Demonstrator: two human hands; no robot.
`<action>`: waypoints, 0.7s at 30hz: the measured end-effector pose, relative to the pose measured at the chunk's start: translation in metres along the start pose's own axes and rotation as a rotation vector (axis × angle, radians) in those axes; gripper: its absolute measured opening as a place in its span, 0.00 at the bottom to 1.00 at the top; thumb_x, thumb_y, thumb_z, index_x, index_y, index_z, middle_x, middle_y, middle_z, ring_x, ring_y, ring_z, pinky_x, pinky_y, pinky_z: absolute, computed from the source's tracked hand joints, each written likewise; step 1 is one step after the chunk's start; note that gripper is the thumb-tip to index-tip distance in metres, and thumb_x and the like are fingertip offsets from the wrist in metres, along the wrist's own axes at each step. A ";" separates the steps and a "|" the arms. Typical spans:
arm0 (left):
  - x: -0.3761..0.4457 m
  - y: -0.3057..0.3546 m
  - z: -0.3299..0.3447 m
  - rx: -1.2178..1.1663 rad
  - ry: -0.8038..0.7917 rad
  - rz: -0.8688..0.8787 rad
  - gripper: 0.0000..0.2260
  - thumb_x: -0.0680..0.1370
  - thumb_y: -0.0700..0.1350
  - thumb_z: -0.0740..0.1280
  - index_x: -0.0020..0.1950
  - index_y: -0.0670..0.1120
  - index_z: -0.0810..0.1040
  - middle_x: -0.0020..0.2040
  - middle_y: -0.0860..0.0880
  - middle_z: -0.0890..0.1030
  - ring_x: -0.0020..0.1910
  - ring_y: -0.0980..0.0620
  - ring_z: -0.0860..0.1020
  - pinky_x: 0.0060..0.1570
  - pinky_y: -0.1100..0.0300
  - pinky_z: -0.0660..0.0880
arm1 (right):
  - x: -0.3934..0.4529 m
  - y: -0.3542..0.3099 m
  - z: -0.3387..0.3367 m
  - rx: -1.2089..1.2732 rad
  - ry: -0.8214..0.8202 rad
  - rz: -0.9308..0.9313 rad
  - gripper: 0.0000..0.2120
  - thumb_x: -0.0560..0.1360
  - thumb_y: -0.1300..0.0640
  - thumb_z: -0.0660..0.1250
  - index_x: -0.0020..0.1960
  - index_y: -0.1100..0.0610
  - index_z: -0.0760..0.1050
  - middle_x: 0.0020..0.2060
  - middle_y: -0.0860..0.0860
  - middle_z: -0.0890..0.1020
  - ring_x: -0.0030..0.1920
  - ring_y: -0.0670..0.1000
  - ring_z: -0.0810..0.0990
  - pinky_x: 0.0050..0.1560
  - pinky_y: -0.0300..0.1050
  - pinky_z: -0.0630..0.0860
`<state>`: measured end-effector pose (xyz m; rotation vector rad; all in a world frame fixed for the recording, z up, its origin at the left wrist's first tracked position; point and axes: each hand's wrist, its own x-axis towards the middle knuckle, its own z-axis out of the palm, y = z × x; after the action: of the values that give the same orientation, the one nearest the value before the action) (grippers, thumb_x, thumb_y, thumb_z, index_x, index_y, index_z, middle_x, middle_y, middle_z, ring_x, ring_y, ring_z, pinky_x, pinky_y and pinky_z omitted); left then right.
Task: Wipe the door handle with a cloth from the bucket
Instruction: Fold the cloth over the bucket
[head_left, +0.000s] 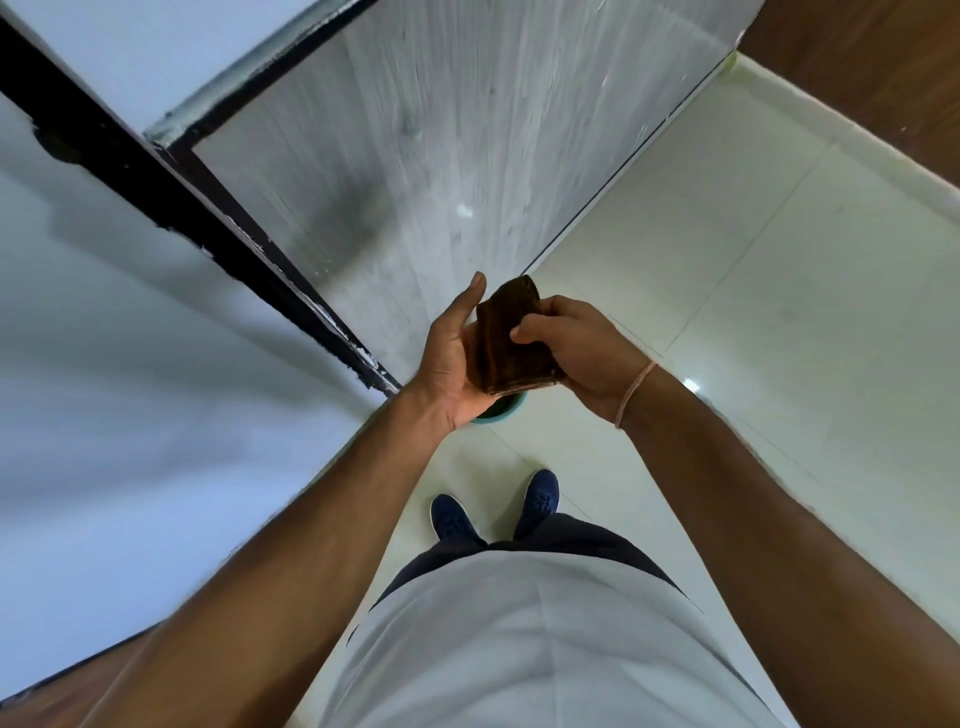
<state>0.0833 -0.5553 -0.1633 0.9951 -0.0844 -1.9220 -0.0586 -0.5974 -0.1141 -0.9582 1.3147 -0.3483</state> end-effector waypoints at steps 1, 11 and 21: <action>-0.002 0.002 0.000 -0.001 -0.002 0.006 0.29 0.83 0.66 0.62 0.70 0.43 0.82 0.60 0.40 0.85 0.57 0.39 0.85 0.59 0.45 0.85 | 0.000 -0.001 0.005 -0.016 0.021 -0.013 0.20 0.64 0.51 0.74 0.54 0.54 0.79 0.52 0.59 0.87 0.56 0.63 0.86 0.63 0.62 0.83; 0.000 0.009 -0.011 0.142 0.007 0.011 0.21 0.85 0.45 0.68 0.76 0.40 0.76 0.67 0.37 0.84 0.65 0.37 0.84 0.65 0.43 0.83 | -0.005 0.005 -0.012 -0.539 0.448 -0.283 0.19 0.69 0.41 0.80 0.52 0.51 0.81 0.42 0.46 0.82 0.45 0.49 0.82 0.44 0.44 0.80; 0.014 -0.005 0.004 0.092 0.134 0.039 0.18 0.85 0.46 0.68 0.74 0.41 0.77 0.65 0.39 0.85 0.63 0.39 0.85 0.62 0.46 0.84 | 0.021 0.019 -0.042 -0.194 0.198 -0.052 0.26 0.67 0.43 0.83 0.55 0.56 0.77 0.51 0.54 0.84 0.52 0.54 0.85 0.52 0.51 0.86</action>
<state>0.0738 -0.5647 -0.1712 1.1729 -0.1148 -1.8242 -0.0977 -0.6171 -0.1404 -1.1449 1.5266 -0.3669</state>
